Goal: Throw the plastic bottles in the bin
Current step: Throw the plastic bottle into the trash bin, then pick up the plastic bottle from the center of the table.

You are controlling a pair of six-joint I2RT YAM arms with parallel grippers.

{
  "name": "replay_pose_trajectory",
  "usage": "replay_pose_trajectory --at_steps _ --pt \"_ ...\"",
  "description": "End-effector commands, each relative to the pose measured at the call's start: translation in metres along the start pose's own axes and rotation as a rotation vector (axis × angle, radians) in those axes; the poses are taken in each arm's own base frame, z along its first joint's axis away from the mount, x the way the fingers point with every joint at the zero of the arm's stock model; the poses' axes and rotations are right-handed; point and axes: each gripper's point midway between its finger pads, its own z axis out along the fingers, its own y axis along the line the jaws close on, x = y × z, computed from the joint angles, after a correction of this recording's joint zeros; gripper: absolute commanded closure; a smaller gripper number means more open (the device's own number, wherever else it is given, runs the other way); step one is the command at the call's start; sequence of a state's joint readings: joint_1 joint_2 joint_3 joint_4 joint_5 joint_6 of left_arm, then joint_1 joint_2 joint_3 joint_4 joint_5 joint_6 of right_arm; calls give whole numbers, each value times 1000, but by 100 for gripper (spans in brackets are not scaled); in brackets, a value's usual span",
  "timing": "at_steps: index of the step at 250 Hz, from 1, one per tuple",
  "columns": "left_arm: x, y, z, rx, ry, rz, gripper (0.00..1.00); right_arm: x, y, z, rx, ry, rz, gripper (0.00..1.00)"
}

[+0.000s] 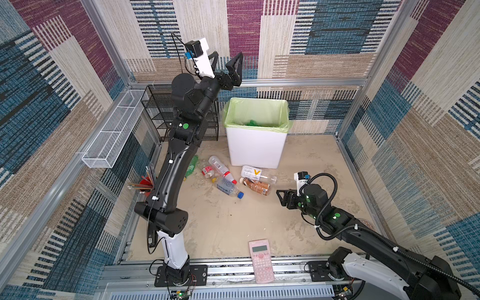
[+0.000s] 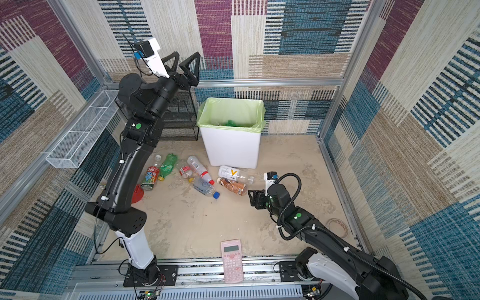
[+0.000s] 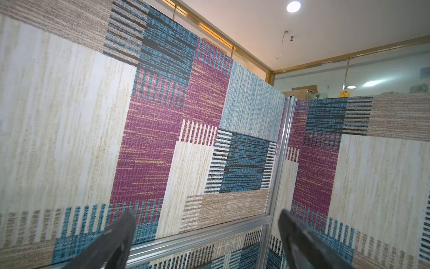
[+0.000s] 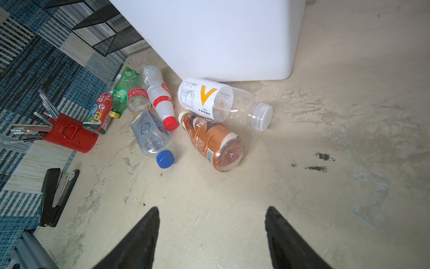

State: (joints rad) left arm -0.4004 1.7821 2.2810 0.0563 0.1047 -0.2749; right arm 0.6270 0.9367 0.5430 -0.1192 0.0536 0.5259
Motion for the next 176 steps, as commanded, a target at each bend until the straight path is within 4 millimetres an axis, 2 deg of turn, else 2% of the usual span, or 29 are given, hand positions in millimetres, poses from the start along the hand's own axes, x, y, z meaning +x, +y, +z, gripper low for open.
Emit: replay_pose_trajectory --at_steps 1,18,38,64,95,112,135,160,176 --pt "-9 6 -29 -42 -26 19 5 0 0 3 2 3 2 28" --pt "24 17 -56 -90 68 -18 6 4 2 9 -4 32 -16 28" --pt "87 37 -98 -183 233 -112 9 10 5 17 -14 72 -40 29" --pt "168 58 -168 -311 437 -246 13 12 11 31 -19 126 -94 29" --pt "243 76 -258 -499 623 -388 17 4 20 49 -19 168 -158 29" --pt "268 80 -297 -568 682 -447 20 0 25 61 -18 195 -195 29" --pt "287 84 -332 -650 711 -520 22 -5 31 78 -10 238 -249 29" --pt "299 88 -356 -725 737 -571 25 -7 33 99 10 287 -305 30" --pt "306 89 -364 -759 763 -597 27 -3 31 112 25 331 -329 30"
